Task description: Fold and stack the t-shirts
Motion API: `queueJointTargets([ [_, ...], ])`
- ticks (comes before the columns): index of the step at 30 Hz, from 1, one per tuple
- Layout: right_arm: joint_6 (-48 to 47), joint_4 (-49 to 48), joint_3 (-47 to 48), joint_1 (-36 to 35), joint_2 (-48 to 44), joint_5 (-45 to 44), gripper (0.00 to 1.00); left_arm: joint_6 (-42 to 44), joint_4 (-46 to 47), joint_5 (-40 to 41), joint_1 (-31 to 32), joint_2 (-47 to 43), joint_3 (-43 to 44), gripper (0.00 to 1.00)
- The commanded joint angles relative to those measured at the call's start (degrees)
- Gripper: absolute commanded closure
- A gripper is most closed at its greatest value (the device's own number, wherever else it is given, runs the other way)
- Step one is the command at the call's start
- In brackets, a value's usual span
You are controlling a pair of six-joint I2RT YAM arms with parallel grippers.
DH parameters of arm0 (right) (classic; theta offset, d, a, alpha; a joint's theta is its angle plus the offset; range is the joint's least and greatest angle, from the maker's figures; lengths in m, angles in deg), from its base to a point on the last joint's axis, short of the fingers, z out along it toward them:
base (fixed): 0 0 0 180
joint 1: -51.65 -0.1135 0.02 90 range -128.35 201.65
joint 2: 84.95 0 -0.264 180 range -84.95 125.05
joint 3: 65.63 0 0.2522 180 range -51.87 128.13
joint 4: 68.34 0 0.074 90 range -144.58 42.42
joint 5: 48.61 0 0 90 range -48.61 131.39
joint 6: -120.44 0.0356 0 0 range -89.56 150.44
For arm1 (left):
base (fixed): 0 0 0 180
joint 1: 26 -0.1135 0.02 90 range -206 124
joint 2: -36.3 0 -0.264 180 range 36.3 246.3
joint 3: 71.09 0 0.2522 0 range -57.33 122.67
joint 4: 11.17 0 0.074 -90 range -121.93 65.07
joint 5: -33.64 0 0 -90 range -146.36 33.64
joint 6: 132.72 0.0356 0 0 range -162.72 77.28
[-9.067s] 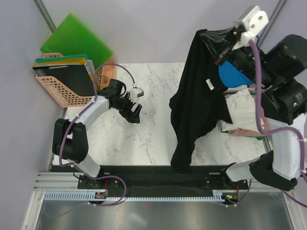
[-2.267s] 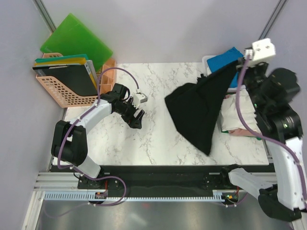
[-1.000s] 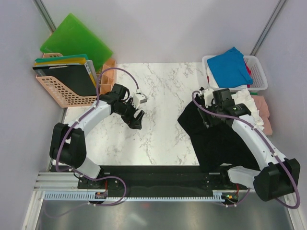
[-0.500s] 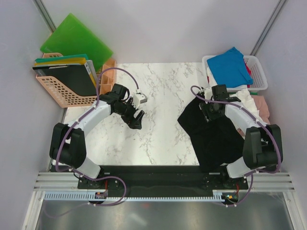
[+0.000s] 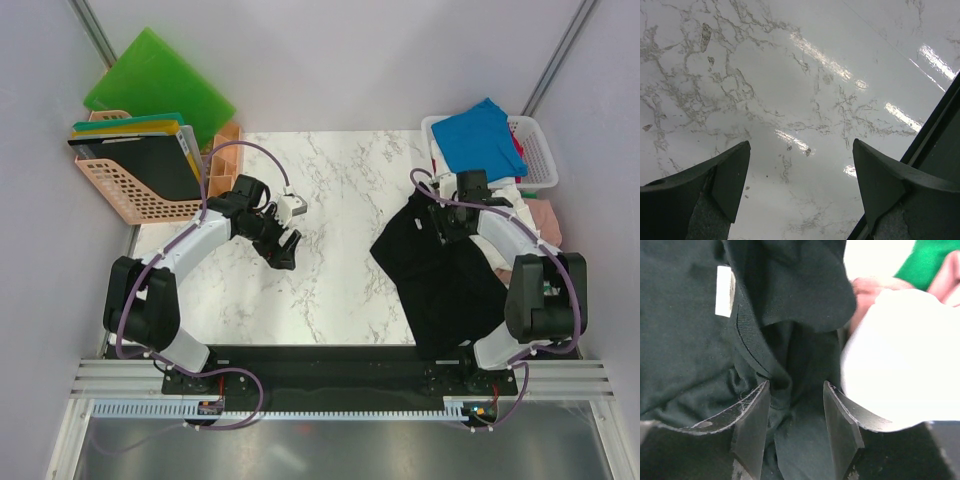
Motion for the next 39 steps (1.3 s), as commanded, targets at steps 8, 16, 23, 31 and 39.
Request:
queueJointTargets([
  [8,0.49,-2.49,0.55,0.16,3.35,6.95,0.52,0.55,0.57,-0.39,0.6,1.29,1.51,0.1],
  [16,0.31,-0.12,0.28,0.07,-0.34,8.97,0.54,0.55,0.48,-0.22,0.95,2.44,2.3,0.11],
  [23,0.58,0.23,-0.68,-0.55,0.09,9.41,0.84,0.37,0.22,-0.04,1.39,2.7,2.74,0.11],
  [31,0.66,2.16,1.42,-1.6,-2.1,11.61,1.0,0.46,0.13,0.22,1.48,2.44,2.22,0.11],
  [39,5.4,5.5,10.73,-14.4,-1.41,15.57,1.0,0.46,0.22,0.4,1.48,3.23,2.65,0.11],
])
